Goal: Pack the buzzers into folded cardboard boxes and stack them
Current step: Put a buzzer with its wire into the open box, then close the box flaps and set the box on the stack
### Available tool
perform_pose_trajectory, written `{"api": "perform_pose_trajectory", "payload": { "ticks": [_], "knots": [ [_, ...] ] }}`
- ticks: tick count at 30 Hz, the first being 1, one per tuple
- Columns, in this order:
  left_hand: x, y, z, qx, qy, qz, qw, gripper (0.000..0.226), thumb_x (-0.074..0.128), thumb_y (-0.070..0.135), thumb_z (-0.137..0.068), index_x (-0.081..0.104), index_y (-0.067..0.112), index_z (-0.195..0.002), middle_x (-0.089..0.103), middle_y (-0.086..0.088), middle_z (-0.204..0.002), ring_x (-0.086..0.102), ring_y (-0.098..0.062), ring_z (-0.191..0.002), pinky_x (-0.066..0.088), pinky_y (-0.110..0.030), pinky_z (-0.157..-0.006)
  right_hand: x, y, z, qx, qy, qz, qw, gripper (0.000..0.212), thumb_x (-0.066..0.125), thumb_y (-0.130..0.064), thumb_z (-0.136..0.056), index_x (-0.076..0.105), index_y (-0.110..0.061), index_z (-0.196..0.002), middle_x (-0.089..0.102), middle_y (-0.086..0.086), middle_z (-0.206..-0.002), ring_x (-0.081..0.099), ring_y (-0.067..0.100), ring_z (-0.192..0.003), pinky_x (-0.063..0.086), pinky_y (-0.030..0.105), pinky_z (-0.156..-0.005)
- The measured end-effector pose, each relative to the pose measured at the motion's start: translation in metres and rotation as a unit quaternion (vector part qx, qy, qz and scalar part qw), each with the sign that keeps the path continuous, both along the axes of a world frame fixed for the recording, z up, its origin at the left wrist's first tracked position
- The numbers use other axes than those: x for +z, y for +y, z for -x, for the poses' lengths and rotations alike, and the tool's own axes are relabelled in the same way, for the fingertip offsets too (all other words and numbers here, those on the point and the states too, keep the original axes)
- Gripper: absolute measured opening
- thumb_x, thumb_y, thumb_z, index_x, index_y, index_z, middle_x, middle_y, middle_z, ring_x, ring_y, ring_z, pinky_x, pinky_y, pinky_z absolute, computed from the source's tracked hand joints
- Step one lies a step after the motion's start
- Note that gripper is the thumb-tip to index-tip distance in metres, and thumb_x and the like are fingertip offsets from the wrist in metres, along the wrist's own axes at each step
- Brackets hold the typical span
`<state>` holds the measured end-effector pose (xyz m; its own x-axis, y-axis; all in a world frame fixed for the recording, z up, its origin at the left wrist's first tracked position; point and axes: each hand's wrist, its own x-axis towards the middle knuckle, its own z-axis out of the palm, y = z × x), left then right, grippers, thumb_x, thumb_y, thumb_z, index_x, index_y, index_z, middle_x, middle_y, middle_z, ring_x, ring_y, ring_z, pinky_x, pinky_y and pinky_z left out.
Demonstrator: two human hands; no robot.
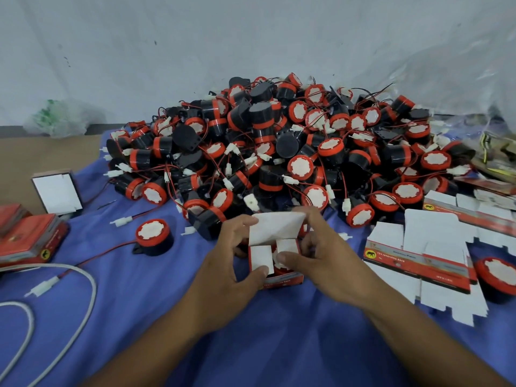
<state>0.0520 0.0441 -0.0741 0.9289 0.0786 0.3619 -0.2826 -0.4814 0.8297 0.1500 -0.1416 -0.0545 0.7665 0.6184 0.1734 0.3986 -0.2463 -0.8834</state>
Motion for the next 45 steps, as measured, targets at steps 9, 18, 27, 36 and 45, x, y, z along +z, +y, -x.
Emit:
{"api": "perform_pose_trajectory", "payload": {
  "ticks": [9, 18, 27, 36, 45],
  "knots": [
    [-0.002, 0.006, -0.003, -0.015, -0.048, -0.118, 0.992, 0.043, 0.068, 0.007, -0.089, 0.062, 0.02, -0.13, 0.061, 0.01, -0.133, 0.053, -0.003, -0.128, 0.045, -0.028, -0.106, 0.006, -0.012, -0.006, 0.146, -0.21, 0.074, 0.964, 0.036, 0.069, -0.039, -0.092, 0.07, -0.025, -0.125, 0.062, -0.012, -0.123, 0.054, 0.003, -0.115, 0.039, 0.017, -0.098],
    [0.005, 0.012, -0.002, -0.038, -0.024, -0.119, 0.992, 0.049, 0.069, 0.04, -0.089, 0.061, 0.022, -0.135, 0.059, 0.014, -0.138, 0.05, 0.0, -0.131, 0.046, -0.031, -0.107, 0.003, -0.014, -0.008, 0.149, -0.152, 0.05, 0.976, 0.036, 0.069, -0.039, -0.091, 0.065, -0.038, -0.127, 0.051, -0.043, -0.128, 0.046, -0.014, -0.124, 0.033, 0.002, -0.099],
    [0.003, 0.016, -0.003, -0.043, -0.037, -0.117, 0.991, 0.038, 0.063, 0.024, -0.092, 0.066, 0.012, -0.128, 0.063, 0.006, -0.133, 0.055, -0.005, -0.129, 0.048, -0.031, -0.106, 0.002, -0.009, -0.004, 0.131, -0.201, 0.059, 0.969, 0.029, 0.058, -0.033, -0.098, 0.071, -0.022, -0.122, 0.067, -0.009, -0.117, 0.061, 0.011, -0.109, 0.047, 0.029, -0.092],
    [0.005, 0.02, -0.005, -0.102, -0.077, -0.178, 0.976, 0.041, 0.059, 0.034, -0.098, 0.054, 0.021, -0.136, 0.053, 0.018, -0.142, 0.047, -0.003, -0.135, 0.041, -0.027, -0.111, 0.008, -0.012, 0.002, 0.129, -0.329, 0.158, 0.922, 0.034, 0.048, -0.035, -0.104, 0.07, -0.013, -0.118, 0.066, 0.001, -0.112, 0.059, 0.021, -0.096, 0.044, 0.038, -0.083],
    [-0.003, 0.03, -0.004, -0.112, -0.115, -0.311, 0.937, 0.047, 0.063, 0.033, -0.098, 0.051, 0.025, -0.142, 0.048, 0.002, -0.15, 0.039, -0.012, -0.143, 0.042, -0.037, -0.112, 0.001, -0.015, 0.014, 0.092, -0.413, 0.202, 0.883, 0.038, 0.05, -0.032, -0.104, 0.064, -0.009, -0.131, 0.062, 0.004, -0.137, 0.061, 0.026, -0.115, 0.049, 0.039, -0.097]
  ]
}}
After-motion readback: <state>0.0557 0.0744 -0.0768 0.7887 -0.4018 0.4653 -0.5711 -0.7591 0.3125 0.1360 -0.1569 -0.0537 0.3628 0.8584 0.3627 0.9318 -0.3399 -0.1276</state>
